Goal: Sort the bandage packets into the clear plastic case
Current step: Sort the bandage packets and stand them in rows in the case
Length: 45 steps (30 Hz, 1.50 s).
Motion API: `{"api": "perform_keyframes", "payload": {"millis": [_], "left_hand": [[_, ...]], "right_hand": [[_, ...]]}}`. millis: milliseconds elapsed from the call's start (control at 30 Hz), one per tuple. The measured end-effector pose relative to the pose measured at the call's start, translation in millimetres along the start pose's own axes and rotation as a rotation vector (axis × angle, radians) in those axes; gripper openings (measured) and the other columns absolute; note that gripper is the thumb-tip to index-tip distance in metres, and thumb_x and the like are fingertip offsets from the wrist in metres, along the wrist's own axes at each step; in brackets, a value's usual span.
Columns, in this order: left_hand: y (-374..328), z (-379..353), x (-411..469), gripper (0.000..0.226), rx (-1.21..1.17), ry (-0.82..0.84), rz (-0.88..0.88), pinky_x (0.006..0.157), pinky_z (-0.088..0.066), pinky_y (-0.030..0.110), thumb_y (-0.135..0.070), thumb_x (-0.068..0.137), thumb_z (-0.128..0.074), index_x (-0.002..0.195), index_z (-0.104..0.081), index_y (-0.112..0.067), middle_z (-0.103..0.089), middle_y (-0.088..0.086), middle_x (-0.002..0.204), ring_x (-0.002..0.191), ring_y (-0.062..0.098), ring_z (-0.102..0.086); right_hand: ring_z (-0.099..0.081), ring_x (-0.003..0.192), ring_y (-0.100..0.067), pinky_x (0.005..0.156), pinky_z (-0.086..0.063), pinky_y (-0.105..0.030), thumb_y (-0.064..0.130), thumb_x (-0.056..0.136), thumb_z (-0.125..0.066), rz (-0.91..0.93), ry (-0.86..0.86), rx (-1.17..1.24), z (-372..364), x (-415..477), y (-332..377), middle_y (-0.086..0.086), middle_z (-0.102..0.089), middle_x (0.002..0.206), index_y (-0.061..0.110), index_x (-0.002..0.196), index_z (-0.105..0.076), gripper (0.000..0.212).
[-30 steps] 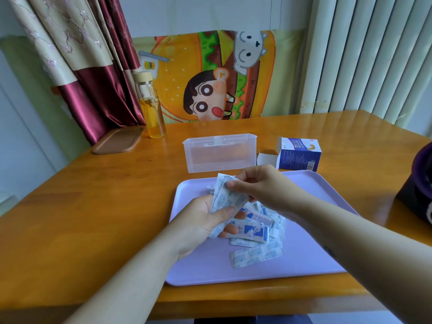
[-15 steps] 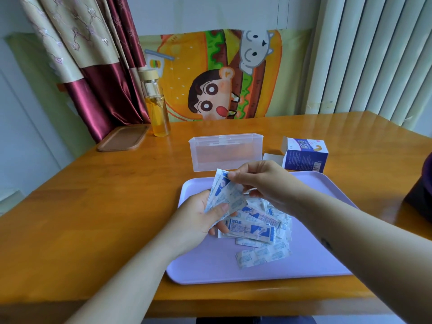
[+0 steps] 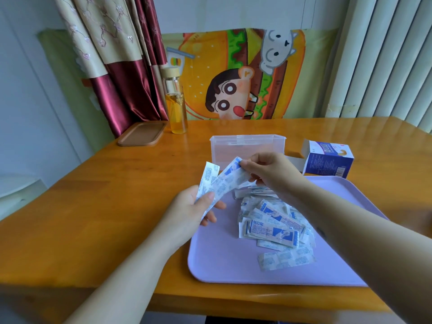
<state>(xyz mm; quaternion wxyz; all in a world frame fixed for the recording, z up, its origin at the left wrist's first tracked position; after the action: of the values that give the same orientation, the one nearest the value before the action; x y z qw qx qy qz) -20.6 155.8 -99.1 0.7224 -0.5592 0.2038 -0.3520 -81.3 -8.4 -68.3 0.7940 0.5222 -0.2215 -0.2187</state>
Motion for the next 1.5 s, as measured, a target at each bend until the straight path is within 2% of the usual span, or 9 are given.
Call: {"api": "perform_keyframes", "payload": {"millis": [333,533,700,800,900,1000,1100,1267,1500], "left_hand": [[9,2,-1,0.018,0.003,0.083,0.062,0.054,-0.047,0.015,-0.019,0.099,-0.044,0.104,-0.056,-0.031,-0.070,-0.007,0.090,0.058,0.001,-0.061],[4,-6,1,0.015,0.006,0.122,0.043,0.055,-0.046,0.015,-0.020,0.099,-0.045,0.102,-0.058,-0.026,-0.068,-0.006,0.082,0.058,0.002,-0.060],[14,9,1,0.018,-0.047,0.015,0.069,0.052,-0.043,0.016,-0.016,0.100,-0.043,0.099,-0.059,-0.022,-0.064,-0.009,0.071,0.051,0.002,-0.051],[20,31,2,0.017,-0.214,-0.194,0.108,0.048,-0.041,0.017,-0.014,0.100,-0.042,0.099,-0.059,-0.016,-0.064,-0.006,0.066,0.047,0.004,-0.049],[22,41,3,0.016,-0.367,-0.288,0.155,0.055,-0.042,0.021,-0.020,0.100,-0.043,0.103,-0.059,-0.019,-0.061,-0.005,0.066,0.054,0.007,-0.049],[17,29,4,0.019,-0.448,-0.200,0.177,0.053,-0.043,0.019,-0.023,0.099,-0.045,0.105,-0.063,-0.017,-0.053,-0.004,0.065,0.053,0.006,-0.048],[16,14,5,0.020,-0.458,-0.105,0.181,0.053,-0.042,0.018,-0.019,0.099,-0.045,0.104,-0.064,-0.018,-0.047,-0.003,0.067,0.054,0.006,-0.046],[23,-3,7,0.022,-0.636,-0.045,0.279,0.051,-0.045,0.017,-0.016,0.098,-0.046,0.101,-0.068,-0.014,-0.047,-0.004,0.070,0.056,0.007,-0.044],[26,-20,5,0.021,-0.810,-0.038,0.419,0.059,-0.039,0.022,-0.019,0.094,-0.049,0.095,-0.069,-0.013,-0.049,-0.001,0.078,0.059,0.009,-0.040]], "right_hand": [[-0.056,0.067,-0.017,0.064,-0.045,-0.030,0.013,0.083,-0.070,0.043,0.145,-0.011,-24,-1,11,-0.011,-0.069,0.076,0.013,0.070,-0.064,0.014],[-0.051,0.063,-0.011,0.058,-0.039,-0.022,0.015,0.081,-0.072,0.021,0.270,0.079,-42,-3,18,-0.006,-0.062,0.070,0.014,0.068,-0.061,0.017],[-0.047,0.057,-0.010,0.056,-0.038,-0.021,0.010,0.086,-0.065,-0.067,-0.095,0.431,1,16,8,0.000,-0.057,0.069,0.016,0.069,-0.055,0.021],[-0.048,0.057,-0.010,0.053,-0.039,-0.019,0.012,0.086,-0.065,-0.043,-0.157,0.193,14,17,3,0.001,-0.061,0.072,0.016,0.073,-0.056,0.016],[-0.050,0.057,-0.011,0.046,-0.038,-0.015,0.019,0.082,-0.070,-0.032,0.065,-0.186,-19,10,-6,0.004,-0.063,0.075,0.016,0.085,-0.062,0.009],[-0.052,0.061,-0.004,0.050,-0.038,-0.013,0.022,0.084,-0.068,0.086,0.164,-0.473,-46,2,-9,0.007,-0.062,0.083,0.020,0.101,-0.063,0.018],[-0.056,0.068,-0.009,0.061,-0.046,-0.022,0.025,0.080,-0.070,0.204,0.133,-0.675,-33,-7,11,0.009,-0.062,0.080,0.019,0.089,-0.066,0.012],[-0.057,0.078,-0.014,0.071,-0.045,-0.026,0.040,0.074,-0.075,0.073,0.549,-1.069,-22,-46,-10,0.008,-0.062,0.083,0.018,0.094,-0.065,0.031],[-0.049,0.081,-0.020,0.064,-0.040,-0.027,0.038,0.079,-0.069,0.057,0.505,-1.213,-11,-48,-28,-0.003,-0.062,0.095,0.016,0.099,-0.064,0.031]]}}
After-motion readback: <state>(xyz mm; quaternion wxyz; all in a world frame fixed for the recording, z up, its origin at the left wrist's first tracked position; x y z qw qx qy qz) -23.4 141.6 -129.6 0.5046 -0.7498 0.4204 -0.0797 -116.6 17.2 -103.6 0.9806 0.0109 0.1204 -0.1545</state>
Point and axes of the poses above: each hand's wrist, its own x-axis towards the middle knuckle, its own z-axis out of the back of the hand, y = z × x, the point moved 8 cm from there along x, towards the middle knuckle
